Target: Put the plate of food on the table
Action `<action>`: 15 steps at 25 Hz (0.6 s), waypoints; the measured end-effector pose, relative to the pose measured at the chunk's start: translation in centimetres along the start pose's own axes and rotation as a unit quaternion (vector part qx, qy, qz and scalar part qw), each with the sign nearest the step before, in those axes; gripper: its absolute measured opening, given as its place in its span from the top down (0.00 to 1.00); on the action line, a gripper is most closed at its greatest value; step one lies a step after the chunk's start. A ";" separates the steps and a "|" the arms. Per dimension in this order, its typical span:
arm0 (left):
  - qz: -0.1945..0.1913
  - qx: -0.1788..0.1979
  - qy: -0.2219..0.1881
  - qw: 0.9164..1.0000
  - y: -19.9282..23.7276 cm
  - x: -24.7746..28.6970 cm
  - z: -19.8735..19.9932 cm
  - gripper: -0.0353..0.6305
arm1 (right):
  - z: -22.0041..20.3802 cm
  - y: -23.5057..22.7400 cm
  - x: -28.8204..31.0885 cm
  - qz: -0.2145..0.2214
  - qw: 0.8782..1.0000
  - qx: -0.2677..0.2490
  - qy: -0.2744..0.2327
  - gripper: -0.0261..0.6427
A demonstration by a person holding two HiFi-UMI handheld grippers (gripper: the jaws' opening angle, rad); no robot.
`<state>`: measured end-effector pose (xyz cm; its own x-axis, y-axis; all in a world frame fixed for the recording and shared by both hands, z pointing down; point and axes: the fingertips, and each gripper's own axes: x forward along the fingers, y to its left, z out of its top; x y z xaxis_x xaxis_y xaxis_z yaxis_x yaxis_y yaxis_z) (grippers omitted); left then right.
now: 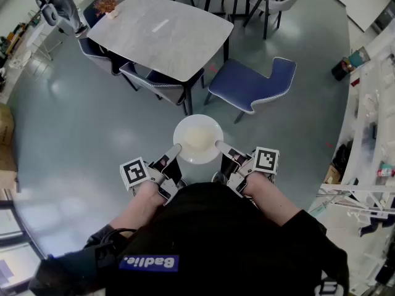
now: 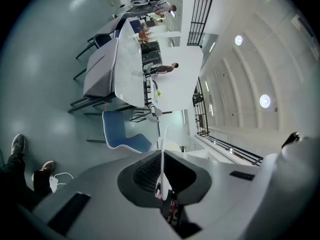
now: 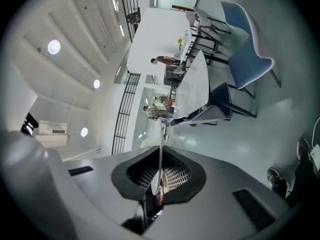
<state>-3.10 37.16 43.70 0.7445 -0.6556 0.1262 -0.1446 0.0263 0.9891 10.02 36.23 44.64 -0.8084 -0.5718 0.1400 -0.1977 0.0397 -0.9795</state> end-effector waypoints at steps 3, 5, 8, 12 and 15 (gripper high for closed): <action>0.000 0.002 0.001 1.000 0.0 0.0 0.0 0.92 | 0.0 0.0 0.0 0.001 1.000 -0.001 0.000 0.93; 0.000 0.002 0.000 1.000 -0.1 0.0 0.0 0.92 | 0.1 0.1 0.1 0.001 1.000 -0.002 0.001 0.93; 0.000 0.001 0.000 1.000 0.0 0.0 0.0 0.92 | 0.1 0.0 0.1 0.000 1.000 0.000 0.001 0.93; -0.001 -0.002 0.000 1.000 0.1 0.0 0.1 0.92 | 0.2 0.3 0.1 0.003 1.000 -0.010 -0.003 0.93; 0.001 -0.001 0.001 1.000 0.0 0.0 0.1 0.92 | 0.2 0.4 0.1 0.001 1.000 -0.013 -0.004 0.93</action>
<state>-3.16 37.06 43.75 0.7459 -0.6537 0.1281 -0.1446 0.0287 0.9891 10.01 36.00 44.19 -0.8050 -0.5774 0.1360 -0.2094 0.0621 -0.9758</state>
